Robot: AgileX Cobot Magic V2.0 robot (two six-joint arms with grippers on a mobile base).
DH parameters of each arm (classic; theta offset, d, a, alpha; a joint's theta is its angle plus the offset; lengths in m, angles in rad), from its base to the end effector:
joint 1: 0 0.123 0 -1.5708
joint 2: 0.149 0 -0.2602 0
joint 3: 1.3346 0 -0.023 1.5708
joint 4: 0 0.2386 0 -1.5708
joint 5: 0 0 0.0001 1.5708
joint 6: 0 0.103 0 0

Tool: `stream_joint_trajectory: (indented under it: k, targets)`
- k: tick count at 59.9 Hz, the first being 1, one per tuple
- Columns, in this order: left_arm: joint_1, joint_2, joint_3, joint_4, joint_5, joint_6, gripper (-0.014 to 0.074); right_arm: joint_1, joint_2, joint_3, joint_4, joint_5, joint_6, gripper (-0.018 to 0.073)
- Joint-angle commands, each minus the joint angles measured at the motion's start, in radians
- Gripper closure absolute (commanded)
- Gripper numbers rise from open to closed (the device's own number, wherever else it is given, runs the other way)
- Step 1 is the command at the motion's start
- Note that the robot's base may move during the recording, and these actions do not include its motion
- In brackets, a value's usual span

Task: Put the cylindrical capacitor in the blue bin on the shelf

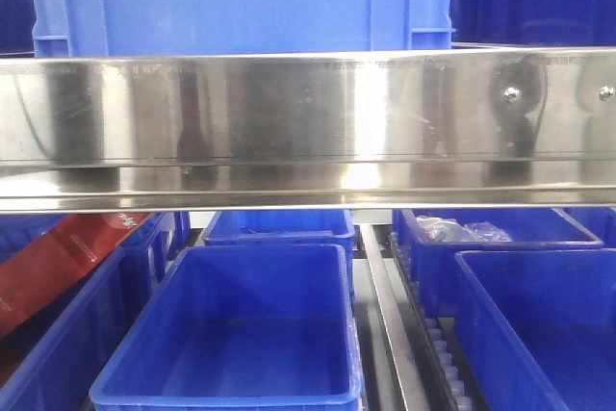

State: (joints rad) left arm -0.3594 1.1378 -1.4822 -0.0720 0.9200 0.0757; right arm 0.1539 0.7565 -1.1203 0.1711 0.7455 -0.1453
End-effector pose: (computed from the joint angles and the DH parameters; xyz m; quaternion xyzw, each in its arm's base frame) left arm 0.2086 -0.0847 0.4453 0.1810 0.8372 -0.1082 0.5046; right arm 0.1387 0.0336 0.4233 -0.1036 0.7937 0.0865 0.5932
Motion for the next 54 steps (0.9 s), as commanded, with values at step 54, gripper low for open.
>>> stream_joint_trajectory:
  k: [54]
  targets:
    - [0.030, -0.577, 0.480, 0.006, 0.056, -0.066, 0.0708, 0.349, 1.059, -0.903, 0.028, -0.022, -0.055, 0.0690]
